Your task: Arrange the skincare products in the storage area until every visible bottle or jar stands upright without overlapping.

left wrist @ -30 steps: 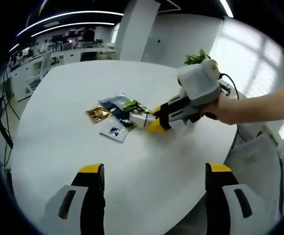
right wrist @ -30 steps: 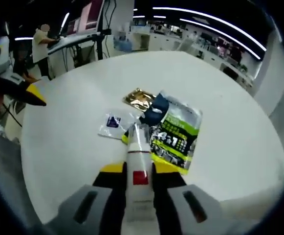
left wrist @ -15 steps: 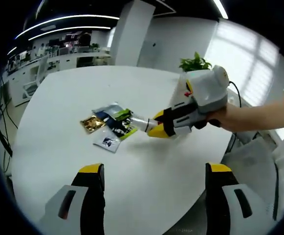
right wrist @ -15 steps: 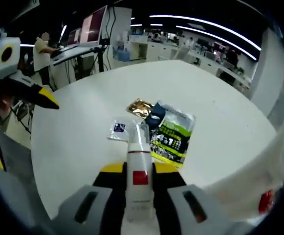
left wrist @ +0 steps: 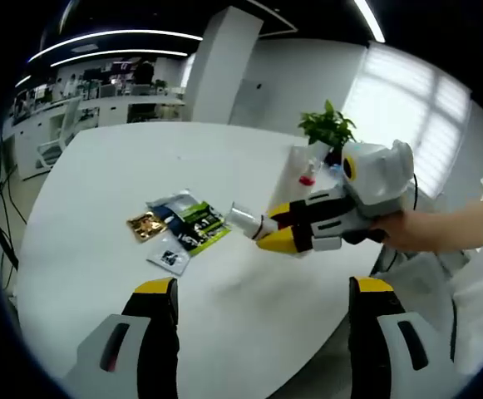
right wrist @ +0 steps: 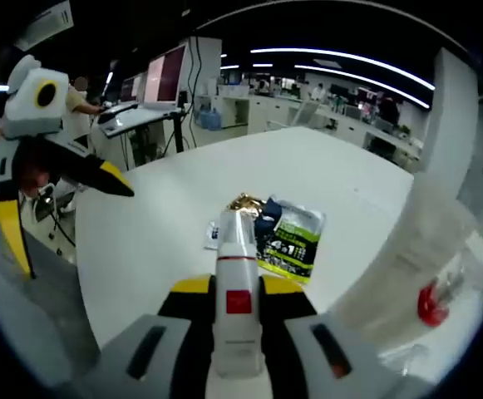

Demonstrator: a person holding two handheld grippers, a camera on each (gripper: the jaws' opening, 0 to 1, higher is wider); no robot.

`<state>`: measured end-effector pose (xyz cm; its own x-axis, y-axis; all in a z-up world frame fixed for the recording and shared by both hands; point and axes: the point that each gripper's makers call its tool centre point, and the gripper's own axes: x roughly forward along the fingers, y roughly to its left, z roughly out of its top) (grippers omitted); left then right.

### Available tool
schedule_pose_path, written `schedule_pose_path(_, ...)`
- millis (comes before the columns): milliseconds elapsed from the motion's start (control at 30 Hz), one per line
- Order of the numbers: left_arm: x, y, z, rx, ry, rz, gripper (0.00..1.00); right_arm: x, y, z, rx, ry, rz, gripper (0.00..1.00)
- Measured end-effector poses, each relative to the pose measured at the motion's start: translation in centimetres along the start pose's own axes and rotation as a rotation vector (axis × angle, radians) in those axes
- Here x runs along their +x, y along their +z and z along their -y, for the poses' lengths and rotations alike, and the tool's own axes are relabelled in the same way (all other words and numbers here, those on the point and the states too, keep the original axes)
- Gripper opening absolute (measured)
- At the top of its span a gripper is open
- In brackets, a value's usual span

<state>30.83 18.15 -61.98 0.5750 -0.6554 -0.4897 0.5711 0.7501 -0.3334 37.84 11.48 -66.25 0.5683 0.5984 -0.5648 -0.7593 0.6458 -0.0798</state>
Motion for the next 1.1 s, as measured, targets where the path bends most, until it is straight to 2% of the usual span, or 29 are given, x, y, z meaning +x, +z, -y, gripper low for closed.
schedule_pose_path(233, 0.2, 0.8, 1.6, -0.031, -0.03, 0.028, 0.81, -2.0, 0.5, -1.4, -0.016, 0.017, 0.038, 0.2)
schedule_pose_path(500, 0.8, 1.8, 3.6, -0.116, -0.087, 0.08, 0.79, -4.5, 1.4, -2.5, -0.021, 0.019, 0.09, 0.2)
schedule_pose_path(800, 1.8, 2.8, 6.5, -0.201, -0.163, 0.116, 0.72, -7.4, 1.9, -3.4, -0.019, 0.013, 0.138, 0.2)
schedule_pose_path(1100, 2.6, 4.3, 9.3, -0.321, -0.249, 0.182, 0.61, -10.0, 2.2, -3.5, -0.004, -0.006, 0.179, 0.2)
